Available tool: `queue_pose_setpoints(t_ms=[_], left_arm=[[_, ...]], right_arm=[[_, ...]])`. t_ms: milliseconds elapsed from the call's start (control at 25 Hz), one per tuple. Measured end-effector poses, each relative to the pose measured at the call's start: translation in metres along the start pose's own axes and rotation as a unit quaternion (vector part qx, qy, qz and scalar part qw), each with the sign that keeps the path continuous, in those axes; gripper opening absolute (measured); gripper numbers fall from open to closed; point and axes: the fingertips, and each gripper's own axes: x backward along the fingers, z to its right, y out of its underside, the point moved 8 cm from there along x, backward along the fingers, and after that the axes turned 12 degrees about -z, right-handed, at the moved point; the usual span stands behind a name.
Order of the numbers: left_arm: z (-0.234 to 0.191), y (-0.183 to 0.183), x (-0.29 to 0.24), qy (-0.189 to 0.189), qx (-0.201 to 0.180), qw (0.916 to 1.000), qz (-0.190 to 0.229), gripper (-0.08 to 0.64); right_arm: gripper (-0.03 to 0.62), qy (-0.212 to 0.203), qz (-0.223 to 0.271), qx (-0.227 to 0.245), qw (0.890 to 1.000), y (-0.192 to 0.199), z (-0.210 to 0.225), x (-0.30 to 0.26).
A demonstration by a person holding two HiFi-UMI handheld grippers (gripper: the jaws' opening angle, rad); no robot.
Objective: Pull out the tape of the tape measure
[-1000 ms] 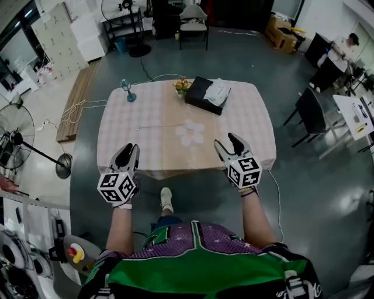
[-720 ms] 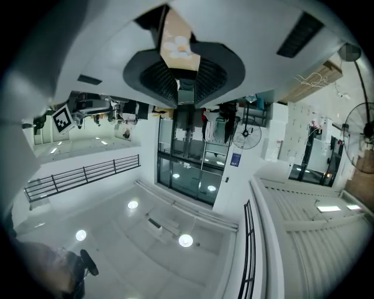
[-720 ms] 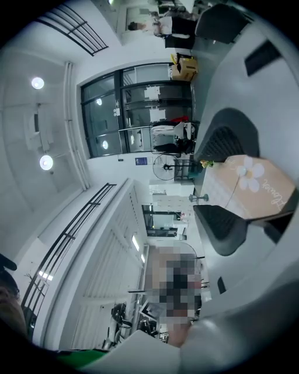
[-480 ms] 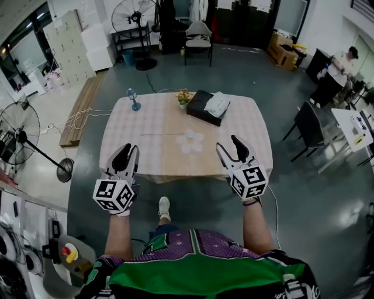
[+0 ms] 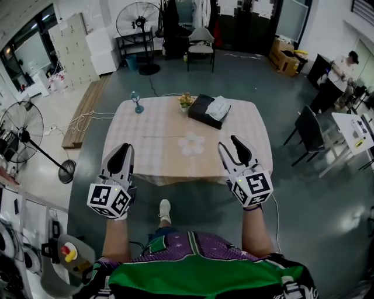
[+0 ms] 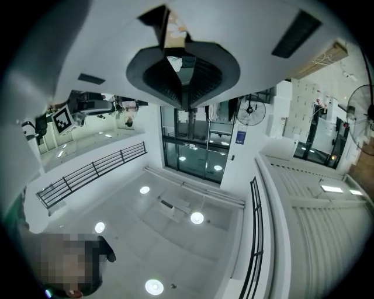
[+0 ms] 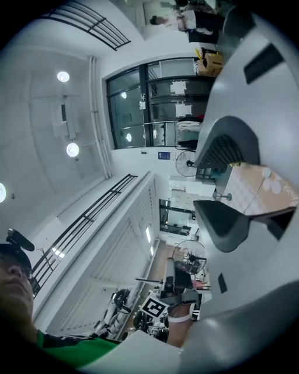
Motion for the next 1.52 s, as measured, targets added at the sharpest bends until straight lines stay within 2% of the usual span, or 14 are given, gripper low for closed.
queue_pose_setpoints(t_ms=[320, 560, 840, 1120, 1520], left_arm=[[0.001, 0.005, 0.012, -0.008, 0.013, 0.9999, 0.003, 0.037], [0.007, 0.004, 0.015, -0.005, 0.013, 0.9999, 0.007, 0.035], [0.003, 0.009, 0.015, 0.012, 0.052, 0.9985, 0.013, 0.035], [0.014, 0.008, 0.009, 0.014, 0.017, 0.9997, 0.008, 0.035], [0.011, 0.006, 0.014, 0.008, 0.007, 0.9999, 0.001, 0.035]], right_arm=[[0.086, -0.011, -0.004, -0.019, 1.0, 0.009, -0.011, 0.01], [0.008, -0.002, 0.002, -0.028, 1.0, 0.011, -0.008, 0.02], [0.006, 0.009, 0.013, -0.036, 0.999, 0.01, -0.01, 0.026], [0.005, 0.018, 0.002, -0.061, 0.998, 0.018, -0.004, 0.032], [0.006, 0.022, -0.001, -0.064, 0.998, 0.012, -0.005, 0.028]])
